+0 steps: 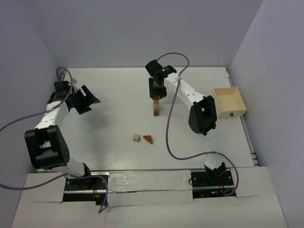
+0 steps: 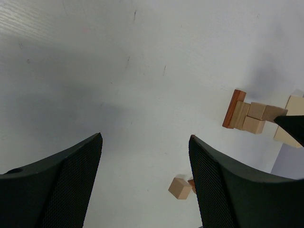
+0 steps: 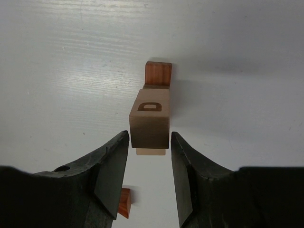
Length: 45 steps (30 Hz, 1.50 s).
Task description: Build the wood block tower
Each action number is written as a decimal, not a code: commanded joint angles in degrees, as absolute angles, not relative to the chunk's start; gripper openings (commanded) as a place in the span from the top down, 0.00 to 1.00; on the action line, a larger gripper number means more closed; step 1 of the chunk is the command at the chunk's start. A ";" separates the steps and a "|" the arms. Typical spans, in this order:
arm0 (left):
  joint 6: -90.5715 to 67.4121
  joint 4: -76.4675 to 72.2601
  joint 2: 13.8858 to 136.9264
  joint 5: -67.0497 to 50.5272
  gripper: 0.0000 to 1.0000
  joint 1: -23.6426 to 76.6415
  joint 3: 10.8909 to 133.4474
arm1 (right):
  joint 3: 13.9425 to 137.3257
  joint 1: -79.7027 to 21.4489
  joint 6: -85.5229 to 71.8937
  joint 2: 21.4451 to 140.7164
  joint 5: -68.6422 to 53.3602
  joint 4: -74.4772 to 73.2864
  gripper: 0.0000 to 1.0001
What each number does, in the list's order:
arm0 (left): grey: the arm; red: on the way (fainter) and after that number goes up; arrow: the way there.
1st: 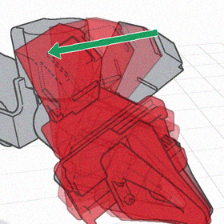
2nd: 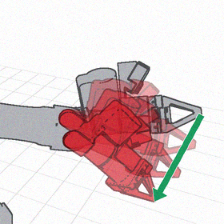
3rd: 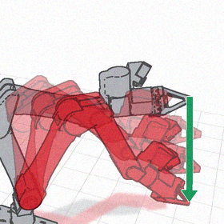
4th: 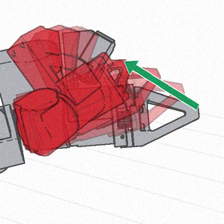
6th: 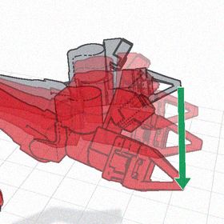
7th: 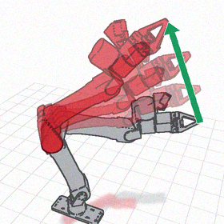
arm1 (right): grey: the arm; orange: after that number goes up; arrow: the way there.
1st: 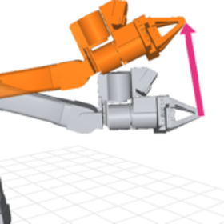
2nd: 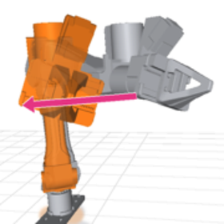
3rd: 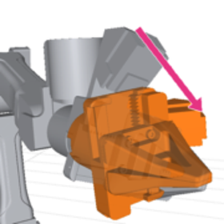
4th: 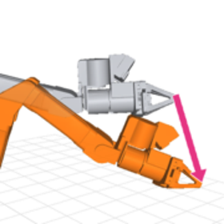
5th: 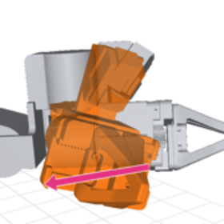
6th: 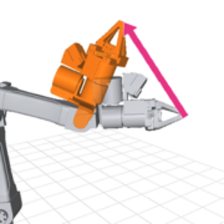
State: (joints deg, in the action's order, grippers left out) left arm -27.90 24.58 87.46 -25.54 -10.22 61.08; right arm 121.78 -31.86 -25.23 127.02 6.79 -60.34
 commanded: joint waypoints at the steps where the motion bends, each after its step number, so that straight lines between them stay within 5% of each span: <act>1: -27.95 23.03 87.80 -26.81 0.20 -10.55 62.93 | 122.08 -31.46 -25.31 127.26 7.03 -60.21 0.50; 4: -27.96 23.01 87.89 -26.89 0.20 -10.55 63.00 | 122.18 -31.46 -25.27 127.25 7.04 -60.29 0.47; 14: -28.02 23.03 87.80 -26.46 0.18 -10.55 62.93 | 123.24 -34.15 -23.14 118.65 8.01 -59.72 0.00; 19: -27.74 23.05 86.91 -26.67 0.19 -10.57 62.75 | 117.27 -36.49 -17.42 108.85 7.76 -56.40 0.00; 27: -24.91 23.90 86.90 -35.90 0.21 -14.37 64.62 | 97.88 -39.37 12.86 94.64 -10.81 -51.99 0.10; 36: -24.90 24.16 86.72 -37.02 0.22 -16.07 64.64 | 103.86 -50.24 19.44 108.19 -2.45 -59.49 0.21; 45: -25.29 23.66 86.39 -37.18 0.22 -16.17 63.90 | 113.87 -54.02 16.71 120.10 -1.48 -61.65 0.22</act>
State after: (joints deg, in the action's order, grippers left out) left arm -25.76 24.88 87.79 -35.37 -16.08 63.05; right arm 107.54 -52.88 17.19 118.08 -2.23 -59.25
